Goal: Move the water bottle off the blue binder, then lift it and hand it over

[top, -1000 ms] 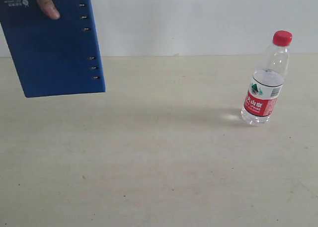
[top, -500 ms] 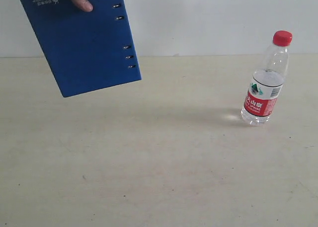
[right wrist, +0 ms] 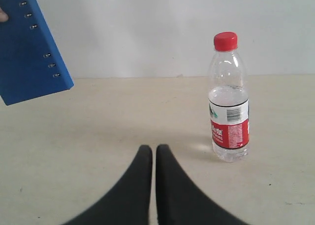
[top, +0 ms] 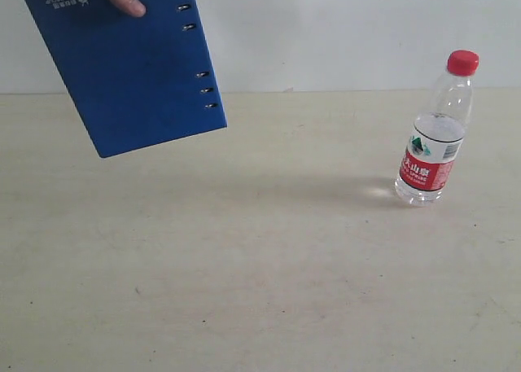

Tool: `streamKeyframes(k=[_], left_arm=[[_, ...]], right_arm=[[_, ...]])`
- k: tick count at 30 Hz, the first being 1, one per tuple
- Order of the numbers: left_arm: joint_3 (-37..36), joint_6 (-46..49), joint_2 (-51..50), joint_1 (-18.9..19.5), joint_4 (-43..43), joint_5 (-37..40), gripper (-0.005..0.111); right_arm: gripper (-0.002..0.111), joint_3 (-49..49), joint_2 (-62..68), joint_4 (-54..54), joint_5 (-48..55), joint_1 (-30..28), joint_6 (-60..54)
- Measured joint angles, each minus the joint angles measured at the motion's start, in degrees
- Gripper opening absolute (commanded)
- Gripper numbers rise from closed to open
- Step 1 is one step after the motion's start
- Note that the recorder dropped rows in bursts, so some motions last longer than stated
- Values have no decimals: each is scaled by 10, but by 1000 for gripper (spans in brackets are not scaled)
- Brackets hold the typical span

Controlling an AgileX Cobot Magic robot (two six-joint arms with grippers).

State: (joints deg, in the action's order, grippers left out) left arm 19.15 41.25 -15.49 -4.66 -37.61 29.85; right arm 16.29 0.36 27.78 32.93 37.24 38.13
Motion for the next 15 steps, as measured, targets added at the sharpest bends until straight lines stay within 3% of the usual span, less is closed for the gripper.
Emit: streamKeyframes(k=[15], left_arm=[[-13,0,18,1,6,-26,4]], right_arm=[[0,0,0,-1,-3,0,8]])
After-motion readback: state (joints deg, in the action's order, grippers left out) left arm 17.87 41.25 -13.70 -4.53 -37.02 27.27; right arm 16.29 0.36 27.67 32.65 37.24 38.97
